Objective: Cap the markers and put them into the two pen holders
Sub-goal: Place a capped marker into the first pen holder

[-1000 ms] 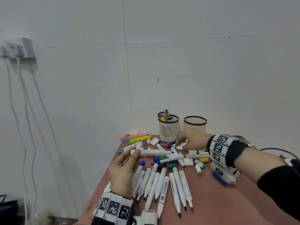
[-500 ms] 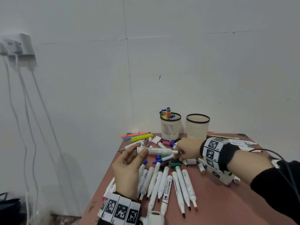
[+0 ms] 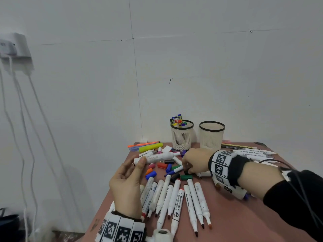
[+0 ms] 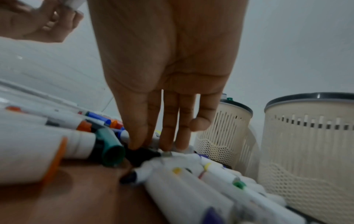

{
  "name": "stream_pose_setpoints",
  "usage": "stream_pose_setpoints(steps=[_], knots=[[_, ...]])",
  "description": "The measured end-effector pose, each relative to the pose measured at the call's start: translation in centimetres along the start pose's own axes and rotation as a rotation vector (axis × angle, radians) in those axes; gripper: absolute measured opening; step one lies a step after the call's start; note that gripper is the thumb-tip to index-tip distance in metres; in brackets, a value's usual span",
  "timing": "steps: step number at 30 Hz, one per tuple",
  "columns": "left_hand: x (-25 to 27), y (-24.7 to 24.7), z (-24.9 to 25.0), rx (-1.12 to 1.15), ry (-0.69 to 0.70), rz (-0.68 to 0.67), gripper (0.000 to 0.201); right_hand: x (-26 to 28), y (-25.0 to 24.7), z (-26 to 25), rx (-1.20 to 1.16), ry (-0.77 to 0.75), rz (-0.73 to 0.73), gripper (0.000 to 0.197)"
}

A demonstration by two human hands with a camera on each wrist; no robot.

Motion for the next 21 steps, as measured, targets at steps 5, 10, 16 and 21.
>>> stream_pose_setpoints(steps=[5, 10, 16, 21], knots=[[-0.1, -0.6, 0.6, 0.007, -0.007, 0.036, 0.020, 0.0, -1.2, -1.3, -0.132, -0.140, 0.085, 0.027], [0.1, -0.8, 1.0, 0.020, -0.015, 0.054, 0.023, -0.3, -0.2, -2.3, -0.094, -0.203, -0.043, 0.029], [0.3, -0.8, 1.4, 0.047, -0.013, 0.063, 0.024, -0.7, 0.2, -2.4, -0.058, -0.141, -0.030, 0.027], [0.5, -0.7, 1.8, 0.051, -0.006, 0.076, 0.022, -1.0, -0.2, -1.5, 0.006, -0.019, 0.022, 0.029]])
Point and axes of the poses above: each hand's wrist, its own x-axis away from the middle knuckle, its own y-axis out of the palm, z = x × y, the point moved 6 cm from there along -x, towards the middle knuckle, and after that the axes turned 8 degrees about y, right-handed, at the moved point
